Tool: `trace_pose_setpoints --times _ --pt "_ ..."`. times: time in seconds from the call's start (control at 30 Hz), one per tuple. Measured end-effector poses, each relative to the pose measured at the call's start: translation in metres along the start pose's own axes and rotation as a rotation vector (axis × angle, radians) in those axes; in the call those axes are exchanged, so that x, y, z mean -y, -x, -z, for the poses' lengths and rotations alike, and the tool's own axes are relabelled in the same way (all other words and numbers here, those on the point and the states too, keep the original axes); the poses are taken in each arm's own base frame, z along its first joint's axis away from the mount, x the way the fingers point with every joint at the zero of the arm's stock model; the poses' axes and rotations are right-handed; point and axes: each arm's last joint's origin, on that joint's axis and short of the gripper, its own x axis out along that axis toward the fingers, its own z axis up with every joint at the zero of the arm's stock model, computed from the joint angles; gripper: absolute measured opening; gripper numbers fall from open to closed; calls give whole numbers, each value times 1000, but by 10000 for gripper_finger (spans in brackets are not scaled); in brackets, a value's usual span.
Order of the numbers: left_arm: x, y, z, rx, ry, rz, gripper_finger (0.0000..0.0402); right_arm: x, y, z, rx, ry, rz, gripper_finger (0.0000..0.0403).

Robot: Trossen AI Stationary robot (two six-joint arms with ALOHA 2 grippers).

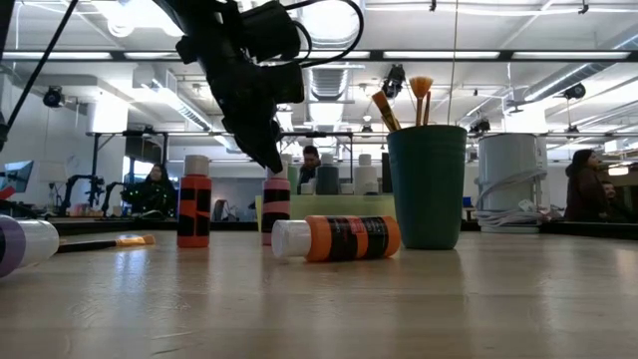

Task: Pick & Place Paint Supplies
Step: Put the light pink bottle into the yellow bin

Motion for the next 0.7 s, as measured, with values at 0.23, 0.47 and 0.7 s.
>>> trace_pose_setpoints --times 0.23,0.47,0.7 --pt "0 0 0 2 3 -1 121 0 0 0 0 0 1 146" --pt "0 2 0 -12 27 0 121 0 0 0 0 0 1 124" --pt "-1 27 -20 -34 17 -6 121 0 1 0 -4 2 1 116"
